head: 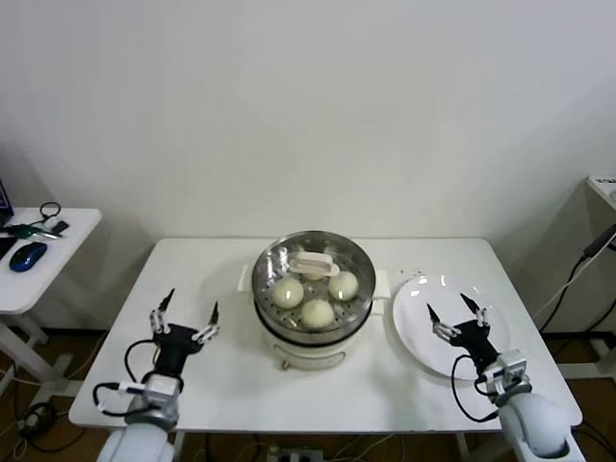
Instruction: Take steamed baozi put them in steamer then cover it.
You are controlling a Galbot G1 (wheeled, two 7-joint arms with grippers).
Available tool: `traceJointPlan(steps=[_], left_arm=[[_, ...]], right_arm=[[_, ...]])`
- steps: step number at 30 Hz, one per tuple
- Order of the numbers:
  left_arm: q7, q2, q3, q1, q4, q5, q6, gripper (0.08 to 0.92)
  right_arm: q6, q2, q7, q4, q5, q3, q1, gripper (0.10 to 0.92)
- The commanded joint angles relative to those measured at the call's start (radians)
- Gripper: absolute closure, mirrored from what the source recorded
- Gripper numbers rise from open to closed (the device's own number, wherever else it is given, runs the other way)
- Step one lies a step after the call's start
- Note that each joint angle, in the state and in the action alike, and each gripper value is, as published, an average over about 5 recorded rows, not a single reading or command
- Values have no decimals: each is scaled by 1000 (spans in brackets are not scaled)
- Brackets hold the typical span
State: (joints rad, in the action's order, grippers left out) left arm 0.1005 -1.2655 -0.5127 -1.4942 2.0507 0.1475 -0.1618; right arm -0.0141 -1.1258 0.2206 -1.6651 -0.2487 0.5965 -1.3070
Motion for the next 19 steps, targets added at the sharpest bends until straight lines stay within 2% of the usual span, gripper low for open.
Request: traceJointPlan(steps=[1, 19], left_arm=[[-24, -45, -94, -63, -64, -244, 195, 177], [-47, -51, -67, -39, -80, -248, 197, 177]], right_arm=[[16, -24, 10, -39, -5, 24, -41, 203], [35, -25, 15, -50, -10, 39, -66, 203]])
